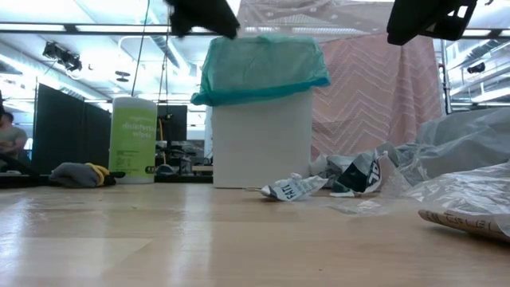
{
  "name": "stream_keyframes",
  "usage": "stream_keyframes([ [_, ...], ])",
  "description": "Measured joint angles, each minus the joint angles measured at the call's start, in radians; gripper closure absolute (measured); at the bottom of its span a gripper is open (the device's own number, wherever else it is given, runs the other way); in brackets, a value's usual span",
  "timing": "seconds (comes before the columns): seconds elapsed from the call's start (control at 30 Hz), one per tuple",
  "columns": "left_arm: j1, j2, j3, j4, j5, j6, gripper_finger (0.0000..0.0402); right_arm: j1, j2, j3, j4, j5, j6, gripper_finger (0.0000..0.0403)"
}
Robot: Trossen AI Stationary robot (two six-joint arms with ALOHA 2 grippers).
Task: Place trash/remove bag and relplace
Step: Put the white paper into the trash bin
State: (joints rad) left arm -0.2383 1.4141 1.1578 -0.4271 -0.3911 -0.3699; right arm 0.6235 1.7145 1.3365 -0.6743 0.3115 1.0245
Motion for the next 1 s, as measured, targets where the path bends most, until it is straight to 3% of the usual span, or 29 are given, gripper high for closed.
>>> stream_keyframes([
  [0.2,0.000,0.026,-0.234,0.336,-0.007,-0.106,0.0305,-0.008,0.000,0.000,0.000,0.026,0.002,0.0383],
  [0.33,-0.003,0.094,-0.312,0.485,-0.007,-0.158,0.0305,-0.017,0.000,0.000,0.001,0.038,0.002,0.0383],
  [0.63,-0.039,0.293,-0.309,0.695,-0.003,-0.186,0.0305,-0.030,0.000,0.000,0.003,0.040,0.002,0.0383],
  [1.0,-0.063,0.465,-0.290,0.795,0.001,-0.212,0.0305,-0.030,0.000,0.000,0.008,0.038,0.014,0.0383],
])
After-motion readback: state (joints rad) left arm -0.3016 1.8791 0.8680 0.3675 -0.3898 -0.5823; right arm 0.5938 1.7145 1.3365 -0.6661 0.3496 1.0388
